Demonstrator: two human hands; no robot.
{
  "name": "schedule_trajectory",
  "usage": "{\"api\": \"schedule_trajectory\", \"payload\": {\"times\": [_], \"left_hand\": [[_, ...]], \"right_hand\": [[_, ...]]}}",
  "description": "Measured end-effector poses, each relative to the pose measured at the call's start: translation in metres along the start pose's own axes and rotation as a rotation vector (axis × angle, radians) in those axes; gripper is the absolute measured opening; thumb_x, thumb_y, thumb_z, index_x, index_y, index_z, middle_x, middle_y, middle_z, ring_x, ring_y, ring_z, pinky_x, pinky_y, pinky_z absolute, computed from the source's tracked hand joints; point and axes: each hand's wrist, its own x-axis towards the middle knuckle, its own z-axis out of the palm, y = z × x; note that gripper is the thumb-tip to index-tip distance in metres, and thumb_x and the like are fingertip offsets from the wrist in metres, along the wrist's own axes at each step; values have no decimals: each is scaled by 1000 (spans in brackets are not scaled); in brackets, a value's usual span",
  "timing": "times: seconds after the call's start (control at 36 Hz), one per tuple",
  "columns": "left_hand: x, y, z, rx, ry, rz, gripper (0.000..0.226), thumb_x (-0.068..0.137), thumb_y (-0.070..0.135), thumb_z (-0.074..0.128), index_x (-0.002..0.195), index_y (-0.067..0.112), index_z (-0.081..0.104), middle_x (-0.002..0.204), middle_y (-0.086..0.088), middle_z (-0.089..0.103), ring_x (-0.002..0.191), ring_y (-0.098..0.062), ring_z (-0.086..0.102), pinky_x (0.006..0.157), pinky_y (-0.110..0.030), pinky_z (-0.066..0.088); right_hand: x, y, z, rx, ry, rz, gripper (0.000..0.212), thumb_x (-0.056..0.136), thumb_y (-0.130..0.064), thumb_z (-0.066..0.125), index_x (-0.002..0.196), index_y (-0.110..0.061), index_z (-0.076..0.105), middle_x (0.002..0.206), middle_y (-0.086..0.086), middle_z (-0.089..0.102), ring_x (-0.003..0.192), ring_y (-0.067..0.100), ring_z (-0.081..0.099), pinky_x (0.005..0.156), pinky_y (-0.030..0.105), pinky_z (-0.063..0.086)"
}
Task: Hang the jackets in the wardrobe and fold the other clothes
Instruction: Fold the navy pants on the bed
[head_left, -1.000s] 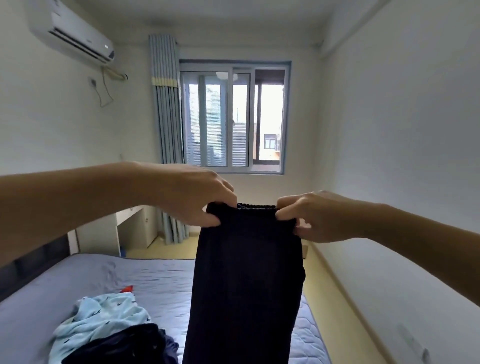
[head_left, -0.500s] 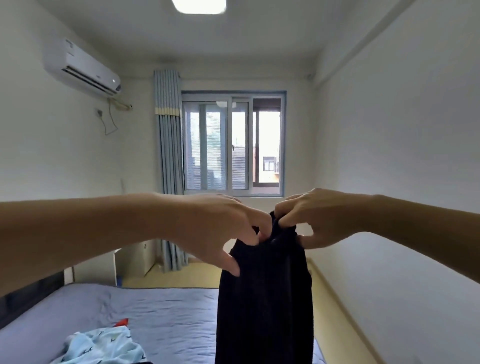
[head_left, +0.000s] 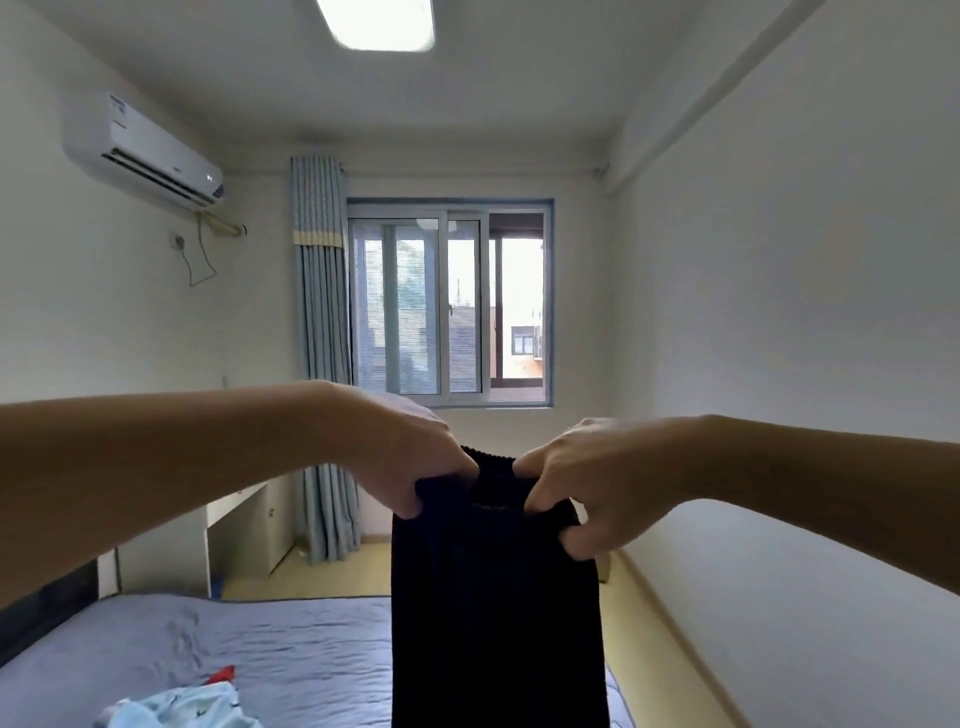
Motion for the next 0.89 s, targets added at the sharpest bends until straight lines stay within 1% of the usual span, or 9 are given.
{"api": "schedule_trajectory", "payload": {"times": [0.11,0.19,0.31,0.47,0.58,0.67,0.75,0.83,0.89], "left_hand": [[6,-7,7,98,4,57,5,89,29,49,90,31,54,88,9,60,75,-11,55,77,-38,52],[-2,-23,11,41,61,40,12,90,39,48,97,33,55,94,14,58,78,-5,54,75,-32,50],[-15,-36,13,-211,193,-3,25,96,54,36,89,33,48,89,13,55,79,-3,53,76,-31,46],[-26,-41,8,-469,378,-39,20,97,36,47,93,21,59,87,5,59,81,-12,57,78,-31,47],[-37,-46,-2,-437,633,-34,24,88,45,52,95,25,63,88,15,57,87,-2,52,74,-11,40],[-40,-45,-1,-423,721,-19,27,86,41,55,95,16,64,97,11,55,91,-5,52,78,-12,41],[-42,-50,-2,-534,791,-61,9,85,21,67,83,21,59,107,9,48,89,-8,54,76,-14,46],[-44,-55,-8,-739,684,-168,14,89,18,62,80,26,55,93,7,56,76,-7,58,66,-16,47],[-44,-57,-12,-797,580,-221,11,93,21,57,83,24,54,80,4,59,64,-4,58,59,-16,47]], "right_hand": [[2,-2,8,75,-110,42,25,84,-35,55,79,-11,61,81,3,54,67,15,49,55,28,40],[-5,2,8,202,-99,80,24,85,-34,56,85,-11,62,82,-4,53,71,12,51,59,31,45],[-15,14,4,313,5,89,17,86,-29,58,96,-17,66,89,-10,50,79,4,51,60,14,40],[-14,26,-9,507,142,84,17,92,-15,56,103,-13,69,103,-1,60,96,16,58,80,32,52],[-11,32,-22,681,311,86,18,96,-12,53,98,-14,71,98,6,63,96,26,60,81,43,54],[-4,35,-24,649,440,110,23,93,-20,58,95,-1,70,91,13,62,89,28,61,78,47,53],[3,36,-24,711,594,134,20,87,-20,65,87,0,67,84,14,57,80,29,59,71,50,52],[9,37,-27,771,746,172,11,82,-15,70,86,-11,61,90,10,58,80,30,61,70,42,56],[12,41,-31,815,787,222,25,80,-10,73,94,-22,57,99,1,60,81,24,65,68,31,58]]}}
